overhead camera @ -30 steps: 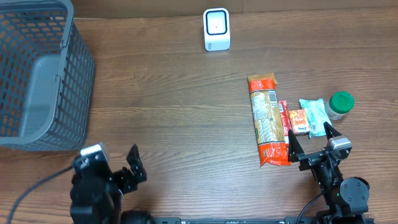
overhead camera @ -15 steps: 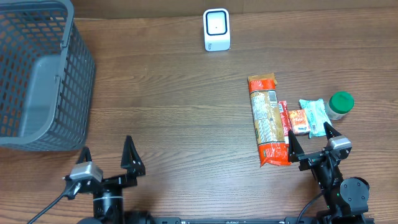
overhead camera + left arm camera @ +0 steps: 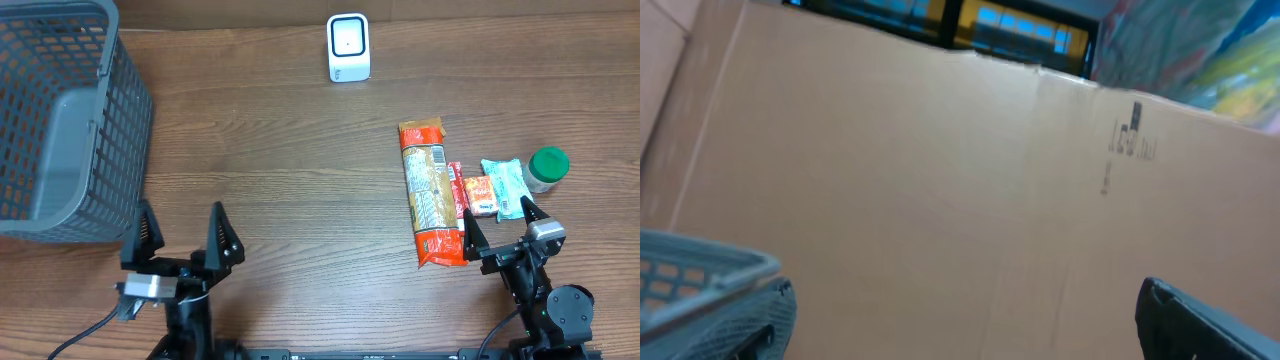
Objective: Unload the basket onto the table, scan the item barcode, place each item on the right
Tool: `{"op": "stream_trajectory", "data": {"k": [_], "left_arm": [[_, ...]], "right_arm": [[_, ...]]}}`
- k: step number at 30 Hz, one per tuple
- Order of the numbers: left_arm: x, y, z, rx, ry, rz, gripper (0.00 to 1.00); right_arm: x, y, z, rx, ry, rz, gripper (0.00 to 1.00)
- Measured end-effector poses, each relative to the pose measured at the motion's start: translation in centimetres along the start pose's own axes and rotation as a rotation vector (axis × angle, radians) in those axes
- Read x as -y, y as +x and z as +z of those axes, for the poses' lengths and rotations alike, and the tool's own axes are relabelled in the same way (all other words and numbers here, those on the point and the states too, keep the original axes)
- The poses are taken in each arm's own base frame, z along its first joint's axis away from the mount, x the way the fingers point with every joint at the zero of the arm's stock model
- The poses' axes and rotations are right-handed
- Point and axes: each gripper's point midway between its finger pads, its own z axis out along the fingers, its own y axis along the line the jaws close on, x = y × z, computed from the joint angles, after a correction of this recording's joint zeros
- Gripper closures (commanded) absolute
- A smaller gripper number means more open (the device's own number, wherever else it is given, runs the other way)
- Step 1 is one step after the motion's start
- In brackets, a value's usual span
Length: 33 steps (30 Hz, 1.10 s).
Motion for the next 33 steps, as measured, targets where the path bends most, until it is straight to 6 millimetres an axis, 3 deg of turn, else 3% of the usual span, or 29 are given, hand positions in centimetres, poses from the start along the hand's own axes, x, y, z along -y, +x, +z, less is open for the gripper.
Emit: {"op": "stream_trajectory", "data": {"k": [11, 18, 25, 33], "left_arm": [[-1.8, 6.5, -1.1, -0.117, -0.025, -0.002, 0.0], [-3.2, 11.8, -2.4, -0.324, -0.083, -0.005, 0.0], [-5.1, 18.1, -5.9, -0.617, -0.162, 0.014, 0.0], [-5.1, 18.2, -5.9, -0.631, -0.113, 0.166, 0.0]], "right_arm": [[0.0, 0.0, 0.0, 0.0, 0.0, 0.0, 0.0], [0.0, 0.0, 0.0, 0.0, 0.0, 0.0, 0.0], [0.0, 0.0, 0.0, 0.0, 0.0, 0.0, 0.0], [0.0, 0.0, 0.0, 0.0, 0.001, 0.0, 0.0]]}}
